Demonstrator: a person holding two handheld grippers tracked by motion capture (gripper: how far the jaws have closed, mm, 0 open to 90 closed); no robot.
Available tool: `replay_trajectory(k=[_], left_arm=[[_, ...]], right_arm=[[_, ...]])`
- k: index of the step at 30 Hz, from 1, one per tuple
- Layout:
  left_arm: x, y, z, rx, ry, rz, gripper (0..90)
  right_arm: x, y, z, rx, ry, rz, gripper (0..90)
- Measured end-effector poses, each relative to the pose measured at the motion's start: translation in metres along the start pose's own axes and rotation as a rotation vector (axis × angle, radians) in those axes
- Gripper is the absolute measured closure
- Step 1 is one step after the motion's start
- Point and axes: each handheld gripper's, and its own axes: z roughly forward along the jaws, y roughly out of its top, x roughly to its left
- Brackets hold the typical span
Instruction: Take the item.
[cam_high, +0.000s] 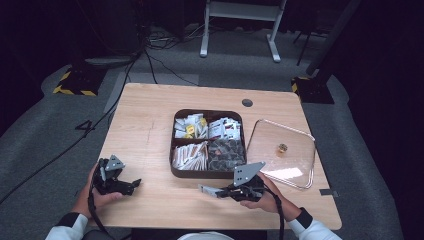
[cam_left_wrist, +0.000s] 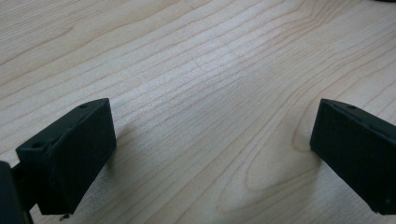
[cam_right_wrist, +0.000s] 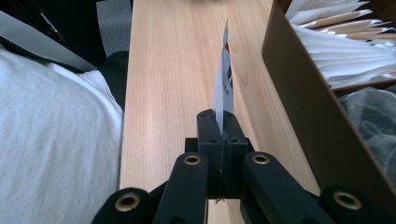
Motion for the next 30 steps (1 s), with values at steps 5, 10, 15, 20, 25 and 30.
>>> replay_trajectory(k=[5, 10, 15, 20, 25, 30], left_arm=[[0.0, 0.0, 0.0, 0.0, 0.003, 0.001, 0.5], [0.0, 0.0, 0.0, 0.0, 0.002, -0.001, 0.5], [0.0, 0.0, 0.0, 0.0, 0.001, 0.0, 0.4], [0.0, 0.0, 0.0, 0.0, -0.001, 0.001, 0.4], [0.0, 0.0, 0.0, 0.0, -0.001, 0.0, 0.5], [0.0, 0.0, 0.0, 0.0, -0.001, 0.001, 0.4]], right_arm=[[0.002, -0.004, 0.008, 0.023, 0.011, 0.0, 90.0], [0.003, -0.006, 0.013, 0.038, 0.015, 0.005, 90.0], [0.003, -0.009, 0.018, 0.045, 0.028, 0.007, 89.8], [-0.001, -0.012, 0.018, 0.053, 0.013, 0.016, 86.4], [-0.005, -0.013, 0.014, 0.049, 0.0, 0.022, 83.0], [-0.009, -0.015, 0.013, 0.05, -0.02, 0.037, 75.4]])
